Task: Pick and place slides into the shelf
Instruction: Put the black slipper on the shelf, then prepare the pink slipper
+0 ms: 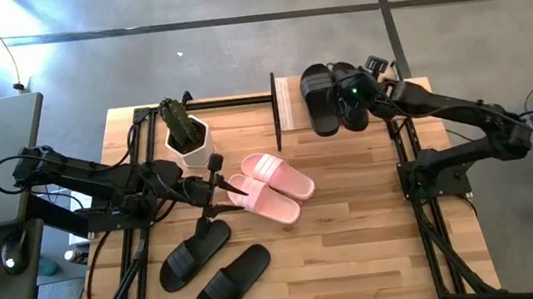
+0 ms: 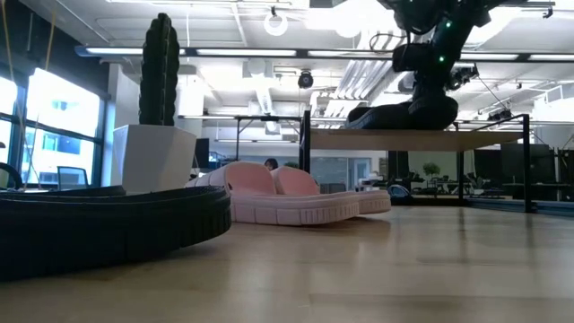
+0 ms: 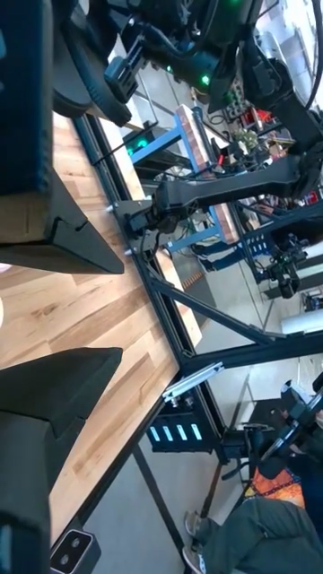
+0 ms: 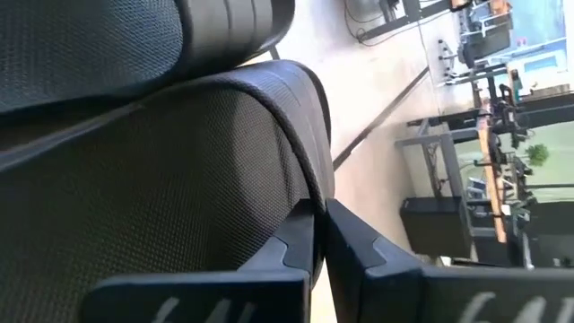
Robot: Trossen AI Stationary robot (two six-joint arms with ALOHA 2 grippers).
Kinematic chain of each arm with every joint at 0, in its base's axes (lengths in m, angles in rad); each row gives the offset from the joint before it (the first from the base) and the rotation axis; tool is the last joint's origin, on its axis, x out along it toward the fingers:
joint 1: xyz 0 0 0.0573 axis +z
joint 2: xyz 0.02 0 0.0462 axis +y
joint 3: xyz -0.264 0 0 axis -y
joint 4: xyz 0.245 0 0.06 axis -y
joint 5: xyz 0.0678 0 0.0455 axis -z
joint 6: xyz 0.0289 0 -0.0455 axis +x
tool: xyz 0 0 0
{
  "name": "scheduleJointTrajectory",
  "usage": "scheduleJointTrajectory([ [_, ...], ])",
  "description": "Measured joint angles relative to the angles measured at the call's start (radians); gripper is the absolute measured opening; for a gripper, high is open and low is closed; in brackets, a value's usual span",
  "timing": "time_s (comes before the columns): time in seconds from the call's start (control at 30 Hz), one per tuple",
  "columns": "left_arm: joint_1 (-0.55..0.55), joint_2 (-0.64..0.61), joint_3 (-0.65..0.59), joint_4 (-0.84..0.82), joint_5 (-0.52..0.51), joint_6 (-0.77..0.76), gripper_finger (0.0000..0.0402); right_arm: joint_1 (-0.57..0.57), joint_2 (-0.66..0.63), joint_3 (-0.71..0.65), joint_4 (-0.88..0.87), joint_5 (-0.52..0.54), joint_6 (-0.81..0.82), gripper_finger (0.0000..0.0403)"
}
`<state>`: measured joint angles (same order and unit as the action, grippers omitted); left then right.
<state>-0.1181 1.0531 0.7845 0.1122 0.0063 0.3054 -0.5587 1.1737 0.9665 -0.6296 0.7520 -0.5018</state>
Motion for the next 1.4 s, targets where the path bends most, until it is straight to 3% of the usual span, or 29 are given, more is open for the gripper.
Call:
scheduleJointTrajectory([
  [0.3, 0.0, 0.0, 0.0, -0.002, 0.0, 0.001, 0.0129, -0.005, 0.005, 0.001, -0.023, -0.004, 0.0, 0.0004],
  [0.43, 0.0, 0.0, 0.0, -0.003, 0.0, 0.001, 0.0129, -0.004, 0.004, 0.001, -0.024, -0.048, 0.0, 0.0024],
  [0.83, 0.0, 0.0, 0.0, -0.003, 0.0, 0.001, 0.0129, -0.004, -0.001, 0.002, -0.023, -0.05, 0.0, 0.0074],
  [1.4, 0.0, 0.0, 0.0, -0.01, 0.0, 0.001, 0.0129, 0.005, -0.149, 0.002, -0.05, -0.079, 0.005, 0.0087],
])
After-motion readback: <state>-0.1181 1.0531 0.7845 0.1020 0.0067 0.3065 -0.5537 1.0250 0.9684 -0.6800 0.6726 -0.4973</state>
